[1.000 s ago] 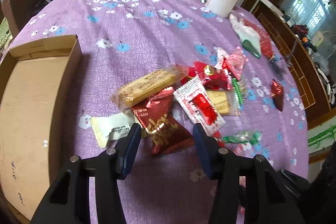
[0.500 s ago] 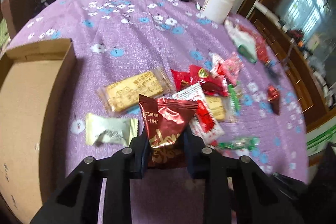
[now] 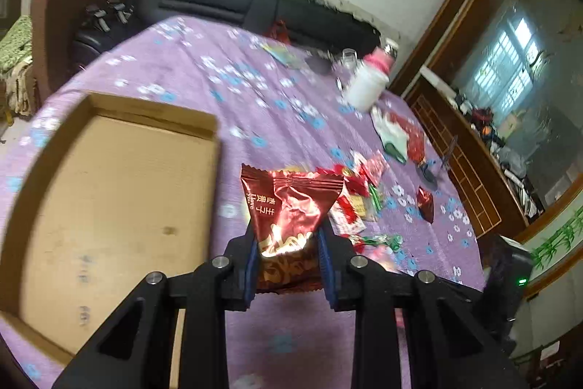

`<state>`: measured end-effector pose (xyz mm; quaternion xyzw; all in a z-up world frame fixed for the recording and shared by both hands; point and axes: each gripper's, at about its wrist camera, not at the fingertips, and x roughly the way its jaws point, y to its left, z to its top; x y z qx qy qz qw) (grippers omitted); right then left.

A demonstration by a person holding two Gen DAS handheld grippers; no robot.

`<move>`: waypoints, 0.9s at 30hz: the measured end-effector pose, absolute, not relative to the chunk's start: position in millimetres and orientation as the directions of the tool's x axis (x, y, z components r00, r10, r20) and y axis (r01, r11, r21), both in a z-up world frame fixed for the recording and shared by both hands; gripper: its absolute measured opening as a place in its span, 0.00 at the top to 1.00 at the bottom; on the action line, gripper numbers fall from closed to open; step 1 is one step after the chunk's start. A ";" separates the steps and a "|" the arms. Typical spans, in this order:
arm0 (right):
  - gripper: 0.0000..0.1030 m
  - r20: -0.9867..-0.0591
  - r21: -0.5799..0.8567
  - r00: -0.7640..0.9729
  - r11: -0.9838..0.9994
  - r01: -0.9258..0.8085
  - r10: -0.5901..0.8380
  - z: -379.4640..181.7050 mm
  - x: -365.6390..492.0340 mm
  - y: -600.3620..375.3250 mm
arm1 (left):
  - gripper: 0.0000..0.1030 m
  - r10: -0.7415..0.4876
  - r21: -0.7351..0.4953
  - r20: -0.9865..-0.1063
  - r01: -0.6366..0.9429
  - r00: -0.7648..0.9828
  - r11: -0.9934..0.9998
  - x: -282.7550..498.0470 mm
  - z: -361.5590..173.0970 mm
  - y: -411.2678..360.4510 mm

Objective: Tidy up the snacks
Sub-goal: 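Carry both packets into the cardboard tray and open both tools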

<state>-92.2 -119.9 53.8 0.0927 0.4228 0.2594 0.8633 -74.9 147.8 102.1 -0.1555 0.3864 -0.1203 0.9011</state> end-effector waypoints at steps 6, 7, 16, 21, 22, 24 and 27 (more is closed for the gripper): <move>0.71 -0.605 0.414 0.526 0.800 -0.435 0.598 120.3 -107.3 -93.7 | 0.74 -0.334 -0.403 -0.616 0.078 0.713 0.912 -88.9 122.4 206.5; 0.71 -0.594 0.414 0.522 0.789 -0.454 0.613 134.1 -105.5 -84.6 | 0.74 -0.337 -0.408 -0.613 0.078 0.714 0.910 -87.4 126.2 216.2; 0.70 -0.618 0.368 0.461 0.753 -0.545 0.637 181.3 -25.1 32.3 | 0.74 -0.265 -0.346 -0.666 0.027 0.697 0.938 -13.6 124.9 283.7; 0.70 -0.701 0.383 0.414 0.797 -0.468 0.580 122.6 37.1 85.8 | 0.74 -0.316 -0.424 -0.723 -0.032 0.614 0.905 31.9 74.5 299.5; 0.70 -0.718 0.382 0.405 0.807 -0.451 0.566 109.0 44.8 94.3 | 0.74 -0.325 -0.436 -0.731 -0.045 0.599 0.899 38.3 65.0 301.0; 0.70 -0.743 0.372 0.395 0.823 -0.428 0.541 90.4 56.6 105.9 | 0.74 -0.325 -0.443 -0.747 -0.070 0.580 0.894 48.7 49.2 302.4; 0.70 -0.768 0.336 0.393 0.841 -0.425 0.506 76.7 63.9 119.7 | 0.74 -0.316 -0.443 -0.770 -0.107 0.554 0.890 57.8 31.5 305.7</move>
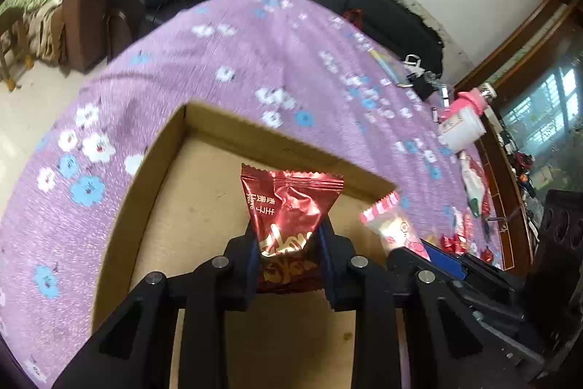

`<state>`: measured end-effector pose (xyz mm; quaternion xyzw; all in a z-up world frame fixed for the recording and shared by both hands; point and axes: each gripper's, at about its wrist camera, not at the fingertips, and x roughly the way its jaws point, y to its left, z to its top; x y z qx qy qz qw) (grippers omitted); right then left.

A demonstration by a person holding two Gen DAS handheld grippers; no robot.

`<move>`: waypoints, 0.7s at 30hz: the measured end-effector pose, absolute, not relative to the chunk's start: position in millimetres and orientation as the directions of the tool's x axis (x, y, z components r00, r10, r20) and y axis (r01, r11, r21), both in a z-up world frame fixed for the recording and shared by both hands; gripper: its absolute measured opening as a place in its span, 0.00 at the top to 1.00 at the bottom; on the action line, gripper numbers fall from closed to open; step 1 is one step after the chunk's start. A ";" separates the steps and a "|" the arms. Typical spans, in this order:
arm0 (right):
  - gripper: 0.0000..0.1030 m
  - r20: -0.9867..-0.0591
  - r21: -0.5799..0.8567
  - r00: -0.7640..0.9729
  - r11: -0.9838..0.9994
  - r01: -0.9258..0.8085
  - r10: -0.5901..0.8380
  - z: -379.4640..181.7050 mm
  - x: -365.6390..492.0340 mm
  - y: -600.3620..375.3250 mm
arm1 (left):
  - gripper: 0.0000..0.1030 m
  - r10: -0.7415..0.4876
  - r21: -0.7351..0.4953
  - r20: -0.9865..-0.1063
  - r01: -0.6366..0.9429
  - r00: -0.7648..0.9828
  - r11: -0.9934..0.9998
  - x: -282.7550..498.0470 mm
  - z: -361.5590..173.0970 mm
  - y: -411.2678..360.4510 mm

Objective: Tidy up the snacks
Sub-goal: 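Carry both packets into the cardboard tray and open both tools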

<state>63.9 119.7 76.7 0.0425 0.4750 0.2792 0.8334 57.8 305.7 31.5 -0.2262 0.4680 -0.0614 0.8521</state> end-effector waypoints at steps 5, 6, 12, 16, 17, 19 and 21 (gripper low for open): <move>0.67 -0.774 0.330 0.394 0.847 -0.417 0.495 67.1 70.0 123.4 | 0.68 -0.312 -0.440 -0.781 -0.123 0.540 0.889 59.3 23.0 305.2; 0.67 -0.769 0.335 0.397 0.845 -0.418 0.501 69.1 68.8 121.2 | 0.63 -0.316 -0.447 -0.776 -0.121 0.546 0.886 57.4 25.3 305.6; 0.61 -0.738 0.328 0.444 0.845 -0.422 0.508 92.8 59.1 110.0 | 0.45 -0.279 -0.432 -0.751 -0.127 0.598 0.893 38.6 51.1 305.7; 0.61 -0.709 0.332 0.485 0.849 -0.411 0.512 110.5 40.8 84.1 | 0.44 -0.259 -0.385 -0.741 -0.075 0.619 0.920 10.6 80.6 286.1; 0.59 -0.702 0.328 0.500 0.853 -0.406 0.508 114.8 34.5 74.1 | 0.43 -0.251 -0.357 -0.731 -0.042 0.634 0.933 2.0 91.2 276.9; 0.55 -0.693 0.311 0.532 0.867 -0.388 0.487 121.8 22.3 51.3 | 0.32 -0.245 -0.309 -0.708 0.021 0.663 0.951 -14.6 112.0 256.3; 0.52 -0.684 0.297 0.565 0.883 -0.363 0.462 125.1 10.5 22.0 | 0.23 -0.261 -0.300 -0.687 0.063 0.678 0.952 -27.6 125.3 239.4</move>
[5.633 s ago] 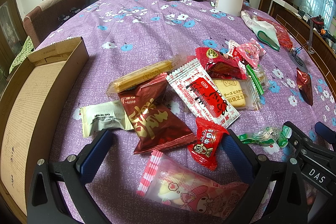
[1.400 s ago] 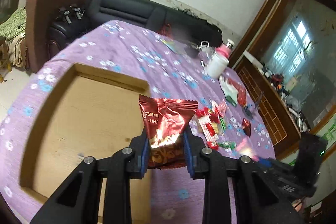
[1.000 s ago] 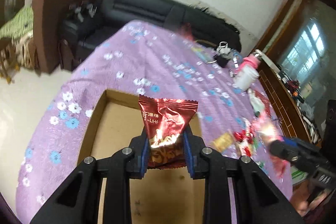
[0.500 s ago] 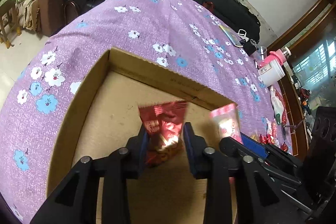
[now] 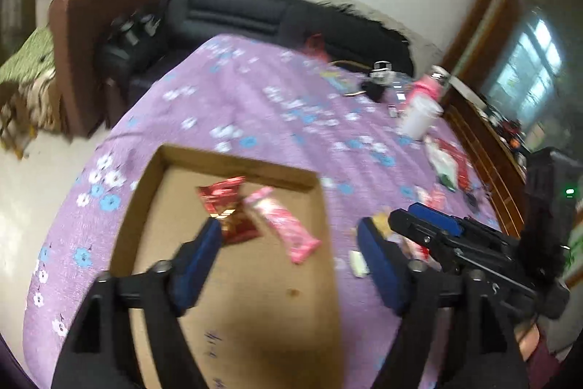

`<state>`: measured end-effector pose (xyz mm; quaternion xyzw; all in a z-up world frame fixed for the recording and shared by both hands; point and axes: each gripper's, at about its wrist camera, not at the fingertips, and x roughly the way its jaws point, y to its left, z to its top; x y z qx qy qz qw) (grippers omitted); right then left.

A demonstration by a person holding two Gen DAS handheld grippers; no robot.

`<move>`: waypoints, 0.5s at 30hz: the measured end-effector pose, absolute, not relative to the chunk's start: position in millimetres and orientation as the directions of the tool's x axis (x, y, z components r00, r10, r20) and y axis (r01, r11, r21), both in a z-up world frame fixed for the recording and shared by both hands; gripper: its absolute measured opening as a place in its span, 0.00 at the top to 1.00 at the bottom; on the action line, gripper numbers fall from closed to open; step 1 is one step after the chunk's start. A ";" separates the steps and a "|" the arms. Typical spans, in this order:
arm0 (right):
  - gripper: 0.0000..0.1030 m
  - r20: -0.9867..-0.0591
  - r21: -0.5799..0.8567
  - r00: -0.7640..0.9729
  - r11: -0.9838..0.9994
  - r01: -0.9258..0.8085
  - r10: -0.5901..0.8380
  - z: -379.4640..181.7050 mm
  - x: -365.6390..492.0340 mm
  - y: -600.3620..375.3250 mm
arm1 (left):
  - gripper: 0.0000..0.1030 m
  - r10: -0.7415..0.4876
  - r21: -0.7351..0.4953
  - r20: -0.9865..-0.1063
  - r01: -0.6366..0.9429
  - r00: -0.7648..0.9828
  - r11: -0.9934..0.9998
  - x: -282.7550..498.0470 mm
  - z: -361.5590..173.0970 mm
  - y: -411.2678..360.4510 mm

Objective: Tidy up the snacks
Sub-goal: 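Carry both packets into the cardboard tray and open both tools, then grasp the small red candy with the left tool while the right tool grasps the green-wrapped candy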

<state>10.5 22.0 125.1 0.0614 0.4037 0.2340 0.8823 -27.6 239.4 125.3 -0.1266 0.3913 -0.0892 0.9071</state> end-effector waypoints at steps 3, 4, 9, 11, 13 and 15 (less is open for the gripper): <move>0.52 -0.690 0.271 0.609 0.919 -0.285 0.392 121.6 -8.3 -34.5 | 0.22 -0.302 -0.325 -0.680 0.094 0.668 0.941 -36.6 128.5 220.5; 0.51 -0.695 0.268 0.613 0.927 -0.263 0.375 118.6 -12.3 -50.4 | 0.22 -0.315 -0.337 -0.683 0.097 0.659 0.936 -36.7 125.8 214.2; 0.52 -0.745 0.263 0.601 0.956 -0.132 0.288 88.3 -32.8 -130.9 | 0.22 -0.383 -0.398 -0.717 0.110 0.582 0.911 -35.3 95.4 177.0; 0.52 -0.758 0.270 0.592 0.958 -0.096 0.273 75.1 -39.8 -152.9 | 0.23 -0.412 -0.422 -0.735 0.112 0.539 0.900 -32.7 80.6 160.0; 0.52 -0.761 0.280 0.588 0.956 -0.083 0.274 66.6 -44.5 -167.0 | 0.23 -0.428 -0.430 -0.749 0.120 0.507 0.895 -32.8 69.9 144.5; 0.52 -0.757 0.295 0.587 0.952 -0.084 0.286 61.1 -45.7 -171.2 | 0.23 -0.433 -0.427 -0.760 0.130 0.484 0.895 -33.9 63.5 130.6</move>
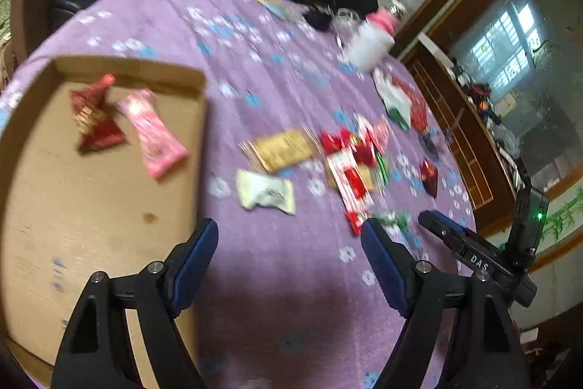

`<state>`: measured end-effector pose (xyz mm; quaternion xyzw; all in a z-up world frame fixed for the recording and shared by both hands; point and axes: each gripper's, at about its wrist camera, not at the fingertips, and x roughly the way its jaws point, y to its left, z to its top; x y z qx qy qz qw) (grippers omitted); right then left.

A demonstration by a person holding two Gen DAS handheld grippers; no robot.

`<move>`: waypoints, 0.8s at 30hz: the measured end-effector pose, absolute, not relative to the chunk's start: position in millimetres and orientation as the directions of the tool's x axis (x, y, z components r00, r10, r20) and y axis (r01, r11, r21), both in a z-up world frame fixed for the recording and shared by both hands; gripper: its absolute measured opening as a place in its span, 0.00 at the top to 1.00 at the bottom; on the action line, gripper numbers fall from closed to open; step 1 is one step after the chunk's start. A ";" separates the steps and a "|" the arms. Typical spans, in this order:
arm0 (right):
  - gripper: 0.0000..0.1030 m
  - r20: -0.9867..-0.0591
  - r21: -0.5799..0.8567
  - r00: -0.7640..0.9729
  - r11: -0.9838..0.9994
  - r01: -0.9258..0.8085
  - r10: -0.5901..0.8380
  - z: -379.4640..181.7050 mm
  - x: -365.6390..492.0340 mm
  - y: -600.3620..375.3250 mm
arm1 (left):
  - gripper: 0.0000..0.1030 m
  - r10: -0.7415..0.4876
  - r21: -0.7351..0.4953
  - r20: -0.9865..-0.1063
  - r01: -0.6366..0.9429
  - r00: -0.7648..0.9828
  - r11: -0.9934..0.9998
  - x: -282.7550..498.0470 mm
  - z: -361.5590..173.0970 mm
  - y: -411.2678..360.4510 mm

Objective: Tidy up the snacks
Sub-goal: 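Grasp the small red candy with the left tool while the right tool grasps the green-wrapped candy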

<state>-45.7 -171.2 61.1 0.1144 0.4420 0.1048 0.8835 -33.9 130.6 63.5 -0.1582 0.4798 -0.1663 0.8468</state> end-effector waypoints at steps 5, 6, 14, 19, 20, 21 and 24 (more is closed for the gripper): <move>0.52 -0.732 0.324 0.589 0.936 -0.140 0.342 55.9 -37.9 -164.5 | 0.23 -0.428 -0.413 -0.782 0.138 0.453 0.900 -33.0 56.2 108.8; 0.52 -0.729 0.324 0.589 0.934 -0.151 0.348 55.2 -36.3 -161.5 | 0.23 -0.422 -0.406 -0.785 0.138 0.454 0.903 -33.7 56.1 106.6; 0.52 -0.740 0.283 0.556 0.925 -0.253 0.378 30.8 -30.7 -141.1 | 0.23 -0.417 -0.401 -0.793 0.135 0.444 0.906 -25.3 51.8 94.7; 0.52 -0.741 0.284 0.531 0.908 -0.307 0.412 27.3 -32.3 -135.7 | 0.23 -0.432 -0.427 -0.798 0.112 0.420 0.897 -12.2 42.0 85.0; 0.61 -0.741 0.283 0.531 0.909 -0.307 0.411 27.2 -33.4 -136.0 | 0.23 -0.430 -0.425 -0.800 0.112 0.418 0.898 -10.4 40.7 82.1; 0.68 -0.742 0.287 0.530 0.908 -0.304 0.411 27.0 -34.2 -137.2 | 0.23 -0.427 -0.420 -0.803 0.114 0.415 0.900 -8.7 39.6 78.9; 0.79 -0.740 0.307 0.523 0.904 -0.297 0.423 26.4 -34.7 -139.2 | 0.23 -0.426 -0.414 -0.810 0.120 0.404 0.902 -4.6 35.3 70.1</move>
